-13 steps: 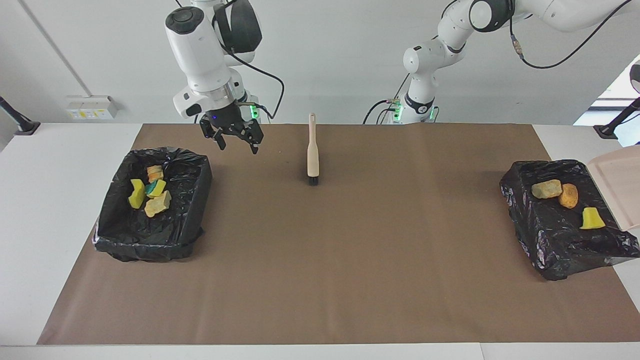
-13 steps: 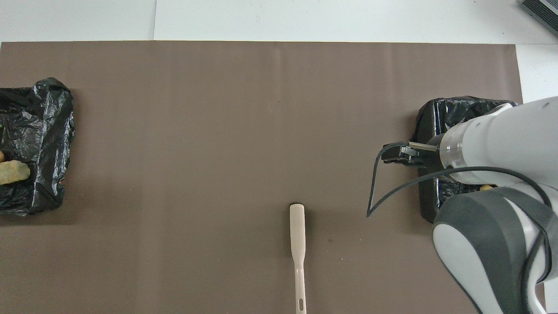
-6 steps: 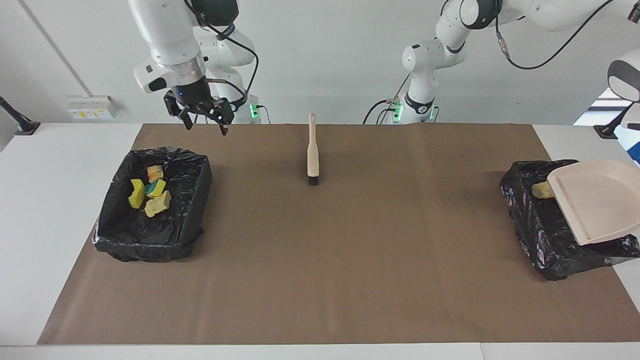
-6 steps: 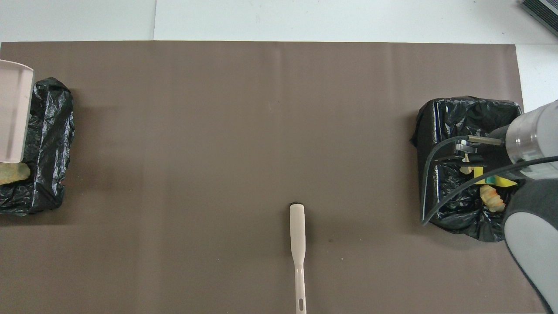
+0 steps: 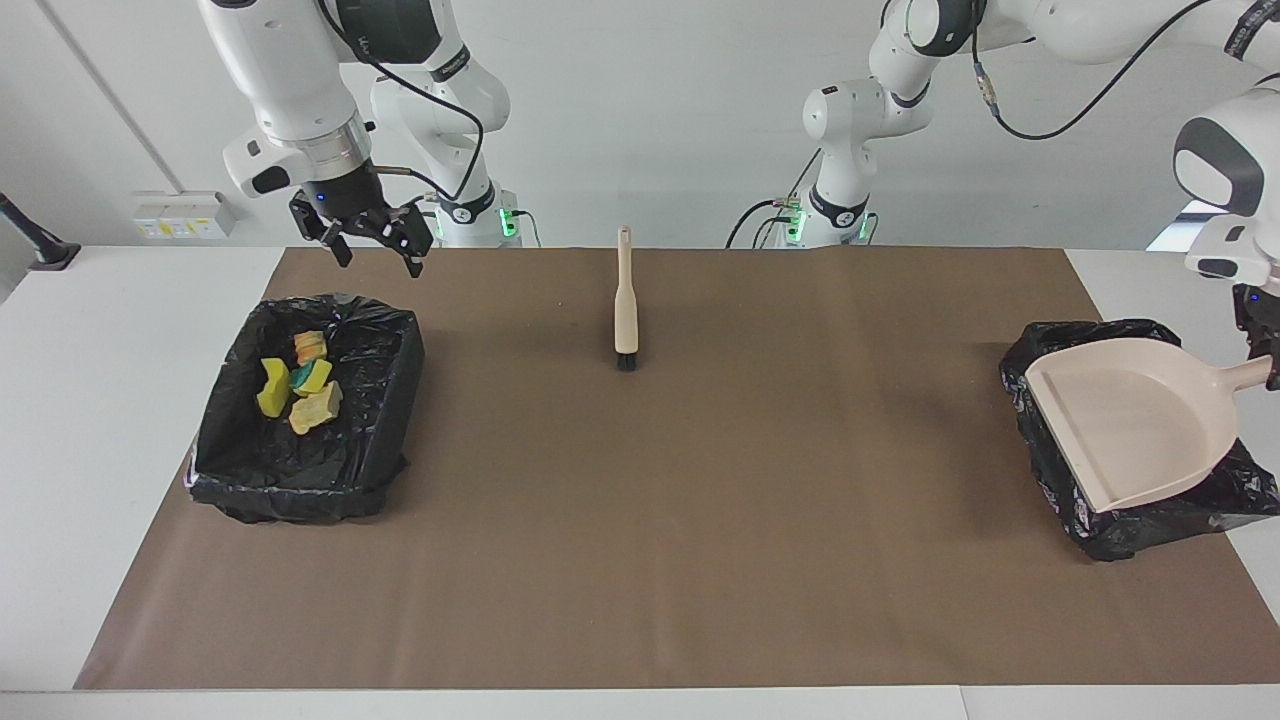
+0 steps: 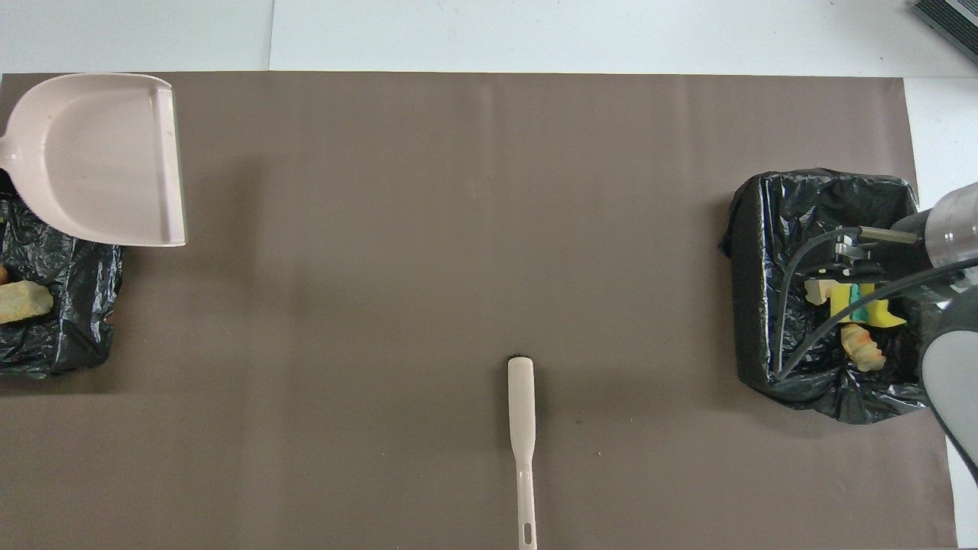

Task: Sweep and dump trash in bin
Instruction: 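Bring the dustpan back to the table center with the left gripper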

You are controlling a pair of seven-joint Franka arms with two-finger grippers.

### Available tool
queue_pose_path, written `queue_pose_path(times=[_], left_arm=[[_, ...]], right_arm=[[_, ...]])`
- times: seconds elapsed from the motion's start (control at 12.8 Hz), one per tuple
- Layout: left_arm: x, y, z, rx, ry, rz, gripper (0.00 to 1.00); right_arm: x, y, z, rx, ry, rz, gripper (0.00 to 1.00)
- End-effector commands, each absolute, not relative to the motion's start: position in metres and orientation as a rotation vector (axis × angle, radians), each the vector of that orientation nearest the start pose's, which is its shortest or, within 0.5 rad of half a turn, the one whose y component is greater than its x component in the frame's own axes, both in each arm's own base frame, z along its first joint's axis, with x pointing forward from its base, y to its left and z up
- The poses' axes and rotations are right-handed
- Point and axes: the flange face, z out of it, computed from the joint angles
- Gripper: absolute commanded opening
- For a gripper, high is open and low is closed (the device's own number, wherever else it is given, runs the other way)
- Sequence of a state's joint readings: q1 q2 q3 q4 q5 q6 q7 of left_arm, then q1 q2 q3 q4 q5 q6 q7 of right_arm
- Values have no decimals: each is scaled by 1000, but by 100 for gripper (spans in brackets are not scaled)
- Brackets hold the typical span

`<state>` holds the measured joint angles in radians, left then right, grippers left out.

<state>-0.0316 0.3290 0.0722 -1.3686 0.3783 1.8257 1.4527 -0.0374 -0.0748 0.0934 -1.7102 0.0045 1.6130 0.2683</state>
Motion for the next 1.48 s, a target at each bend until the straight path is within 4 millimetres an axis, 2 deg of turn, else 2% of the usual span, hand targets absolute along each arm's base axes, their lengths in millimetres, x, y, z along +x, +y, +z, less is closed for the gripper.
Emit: queue_pose_path(times=[0.0, 0.08, 0.23, 0.47, 0.55, 0.7, 0.78, 0.93, 1.01, 1.17, 1.25, 1.4], left_arm=[[663, 8, 532, -2186, 1803, 199, 0], [660, -16, 519, -2278, 1764, 176, 0], [651, -80, 500, -2438, 1662, 154, 0], [639, -187, 468, -2737, 1368, 84, 0], [634, -221, 460, -2832, 1237, 50, 0], [628, -264, 445, -2993, 967, 5, 0], [623, -288, 434, -3045, 853, 4, 0], [618, -318, 431, -3156, 601, -45, 0], [611, -344, 421, -3190, 478, -26, 0], [616, -372, 408, -3265, 171, -27, 0], [614, -397, 398, -3268, 131, -28, 0], [613, -425, 377, -3268, 85, -29, 0]], right_arm=[[535, 29, 606, -3137, 307, 23, 100], [535, 30, 606, -3137, 304, 22, 100], [534, 26, 606, -3154, 315, 28, 100], [530, 6, 601, -3154, 376, 96, 100], [526, -11, 600, -3145, 419, 133, 100], [527, -25, 600, -3134, 457, 132, 100], [527, -19, 599, -3136, 443, 134, 100], [527, -8, 599, -3142, 409, 136, 100], [527, -10, 599, -3140, 411, 137, 100], [527, -13, 599, -3135, 417, 135, 100], [528, -15, 601, -3117, 420, 126, 100], [528, -13, 601, -3116, 413, 123, 100]])
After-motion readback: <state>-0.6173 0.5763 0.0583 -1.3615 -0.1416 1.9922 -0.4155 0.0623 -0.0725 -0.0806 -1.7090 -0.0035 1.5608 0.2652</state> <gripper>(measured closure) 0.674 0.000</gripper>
